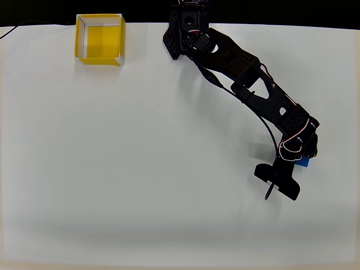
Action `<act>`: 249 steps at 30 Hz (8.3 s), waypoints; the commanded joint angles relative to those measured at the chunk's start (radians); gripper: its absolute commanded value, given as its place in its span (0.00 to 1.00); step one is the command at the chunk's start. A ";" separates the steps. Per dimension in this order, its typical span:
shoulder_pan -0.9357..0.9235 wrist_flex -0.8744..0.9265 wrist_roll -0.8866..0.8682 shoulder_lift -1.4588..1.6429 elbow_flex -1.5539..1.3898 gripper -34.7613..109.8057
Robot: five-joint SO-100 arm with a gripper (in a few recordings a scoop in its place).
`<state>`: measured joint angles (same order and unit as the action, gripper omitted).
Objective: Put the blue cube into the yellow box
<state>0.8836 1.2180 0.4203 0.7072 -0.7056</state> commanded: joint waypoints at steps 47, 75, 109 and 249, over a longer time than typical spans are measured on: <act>-0.172 0.190 0.333 0.549 -0.152 0.29; -0.877 0.044 0.733 1.023 -0.364 0.29; -2.195 -0.127 0.904 1.657 -1.124 0.29; -0.953 0.140 1.189 2.634 -2.439 0.25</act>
<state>-0.0460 1.3422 1.6076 3.3211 -3.1186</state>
